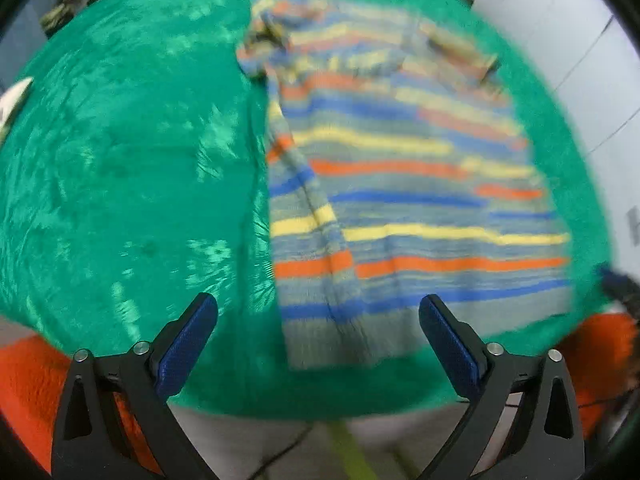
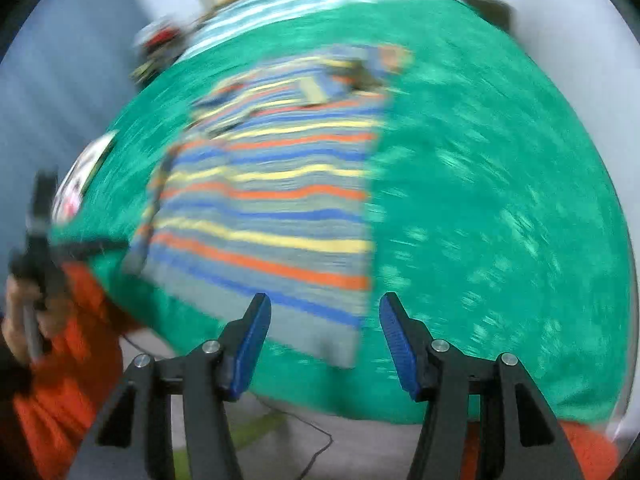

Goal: Fold small clothes

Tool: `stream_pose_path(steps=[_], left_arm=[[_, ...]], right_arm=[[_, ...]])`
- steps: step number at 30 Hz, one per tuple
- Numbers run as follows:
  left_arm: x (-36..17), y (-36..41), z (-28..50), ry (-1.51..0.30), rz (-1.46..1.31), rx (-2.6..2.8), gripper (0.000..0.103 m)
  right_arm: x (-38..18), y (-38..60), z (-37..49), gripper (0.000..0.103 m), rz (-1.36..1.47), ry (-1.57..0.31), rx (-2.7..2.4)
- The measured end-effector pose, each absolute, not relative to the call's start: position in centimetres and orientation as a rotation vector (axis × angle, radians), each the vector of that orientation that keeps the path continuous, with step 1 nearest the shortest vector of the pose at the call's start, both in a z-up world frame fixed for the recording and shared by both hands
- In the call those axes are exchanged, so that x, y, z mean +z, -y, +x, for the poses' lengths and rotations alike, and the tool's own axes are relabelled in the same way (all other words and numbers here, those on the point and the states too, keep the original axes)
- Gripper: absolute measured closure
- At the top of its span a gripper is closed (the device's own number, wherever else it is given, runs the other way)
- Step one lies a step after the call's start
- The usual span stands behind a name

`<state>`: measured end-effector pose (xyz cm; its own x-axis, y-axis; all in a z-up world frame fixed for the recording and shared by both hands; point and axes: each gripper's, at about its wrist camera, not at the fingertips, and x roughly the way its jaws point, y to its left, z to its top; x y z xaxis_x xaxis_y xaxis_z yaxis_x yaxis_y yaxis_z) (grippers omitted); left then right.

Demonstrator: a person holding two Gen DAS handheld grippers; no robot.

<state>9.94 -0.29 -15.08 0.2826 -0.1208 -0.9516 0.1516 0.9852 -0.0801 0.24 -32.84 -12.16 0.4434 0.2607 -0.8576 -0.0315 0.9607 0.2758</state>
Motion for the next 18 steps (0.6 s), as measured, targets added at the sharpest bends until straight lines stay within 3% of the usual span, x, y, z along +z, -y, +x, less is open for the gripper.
stream_pose_path(steps=[1, 2, 3, 4, 8, 12, 14, 15, 16, 18], left_arm=[[-16.6, 0.8, 10.4, -1.319, 0.064, -0.166, 0.045], [-17.3, 0.8, 10.5, -1.349, 0.072, -0.165, 0.059], [-17.2, 0.3, 10.4, -1.345, 0.050, -0.174, 0.086], [-16.6, -0.5, 10.2, -1.344, 0.011, -0.195, 0.096], [-12.7, -6.7, 9.1, -1.303, -0.192, -0.277, 0.096], [-12.4, -9.5, 8.5, -1.287, -0.114, -0.229, 0.093], [-13.3, -10.2, 8.5, -1.311, -0.137, -0.223, 0.074], [-13.6, -10.4, 8.5, -1.321, -0.161, -0.239, 0.051], [-13.9, -10.3, 8.4, -1.317, -0.183, -0.252, 0.035], [-14.2, -9.7, 8.0, -1.299, -0.180, -0.241, 0.034]], right_arm=[[-12.2, 34.1, 0.3, 0.046, 0.271, -1.109, 0.163], [-12.6, 34.9, 0.3, 0.046, 0.303, -1.121, 0.148], [-13.1, 35.2, 0.6, 0.046, 0.316, -1.129, 0.144], [-13.5, 35.2, 0.6, 0.046, 0.324, -1.136, 0.148], [-14.5, 34.3, 0.7, 0.046, 0.337, -1.148, 0.161], [-14.9, 35.4, 0.4, 0.046, 0.372, -1.154, 0.175], [-15.6, 35.4, 0.9, 0.046, 0.395, -1.164, 0.180], [-15.9, 35.2, 1.2, 0.046, 0.412, -1.172, 0.199], [-16.0, 35.1, 1.2, 0.046, 0.419, -1.176, 0.209], [-16.3, 34.4, 1.3, 0.046, 0.421, -1.187, 0.228]])
